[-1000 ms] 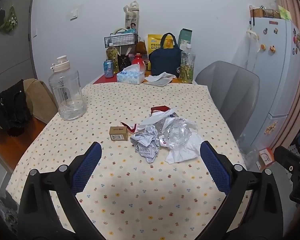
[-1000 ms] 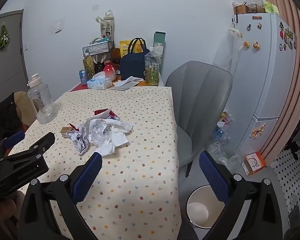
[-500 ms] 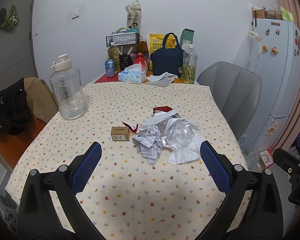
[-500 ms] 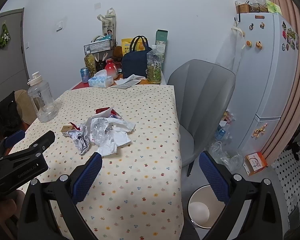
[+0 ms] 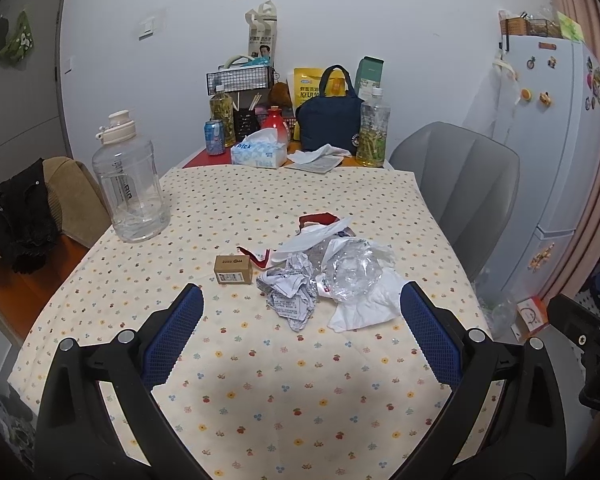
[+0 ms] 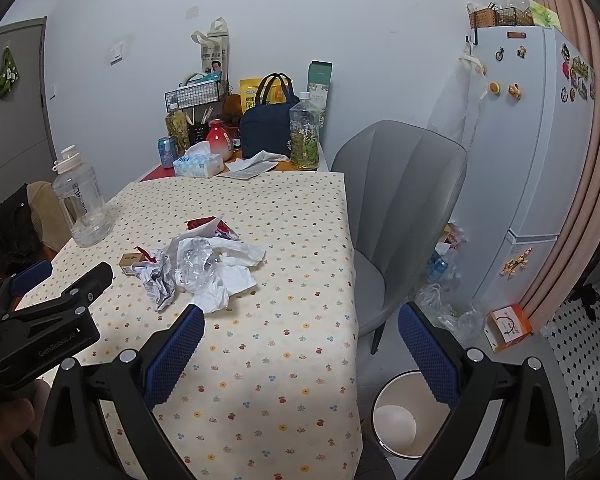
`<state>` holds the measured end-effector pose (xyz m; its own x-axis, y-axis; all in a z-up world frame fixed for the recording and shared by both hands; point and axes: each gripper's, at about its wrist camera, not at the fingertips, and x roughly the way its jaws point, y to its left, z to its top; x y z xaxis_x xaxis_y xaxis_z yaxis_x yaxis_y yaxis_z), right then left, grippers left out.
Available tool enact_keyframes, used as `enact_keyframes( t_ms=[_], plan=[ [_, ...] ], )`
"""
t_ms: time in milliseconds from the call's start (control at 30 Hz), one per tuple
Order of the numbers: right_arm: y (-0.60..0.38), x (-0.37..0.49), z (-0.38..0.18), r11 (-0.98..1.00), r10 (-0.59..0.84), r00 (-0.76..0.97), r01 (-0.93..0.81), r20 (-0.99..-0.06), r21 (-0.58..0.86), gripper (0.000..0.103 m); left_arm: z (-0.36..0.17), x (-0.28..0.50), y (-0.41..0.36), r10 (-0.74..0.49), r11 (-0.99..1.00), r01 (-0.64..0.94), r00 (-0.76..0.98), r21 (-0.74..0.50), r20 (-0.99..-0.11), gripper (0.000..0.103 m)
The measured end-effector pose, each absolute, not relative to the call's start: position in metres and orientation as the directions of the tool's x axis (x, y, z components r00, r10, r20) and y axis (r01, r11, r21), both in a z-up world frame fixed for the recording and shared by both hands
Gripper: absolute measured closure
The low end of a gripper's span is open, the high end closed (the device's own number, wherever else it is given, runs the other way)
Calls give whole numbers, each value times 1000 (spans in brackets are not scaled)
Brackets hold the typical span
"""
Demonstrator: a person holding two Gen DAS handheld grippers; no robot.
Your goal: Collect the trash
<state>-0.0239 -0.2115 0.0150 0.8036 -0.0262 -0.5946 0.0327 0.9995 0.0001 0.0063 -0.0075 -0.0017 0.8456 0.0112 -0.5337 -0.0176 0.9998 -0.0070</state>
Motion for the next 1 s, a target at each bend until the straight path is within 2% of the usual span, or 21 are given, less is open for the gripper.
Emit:
enact_keyframes(
  t_ms=[1000],
  plan=[
    [-221, -28, 12, 998, -54, 799, 67, -599, -1, 8, -4, 8, -15, -13, 1000, 7, 839, -14, -544, 5]
  ],
)
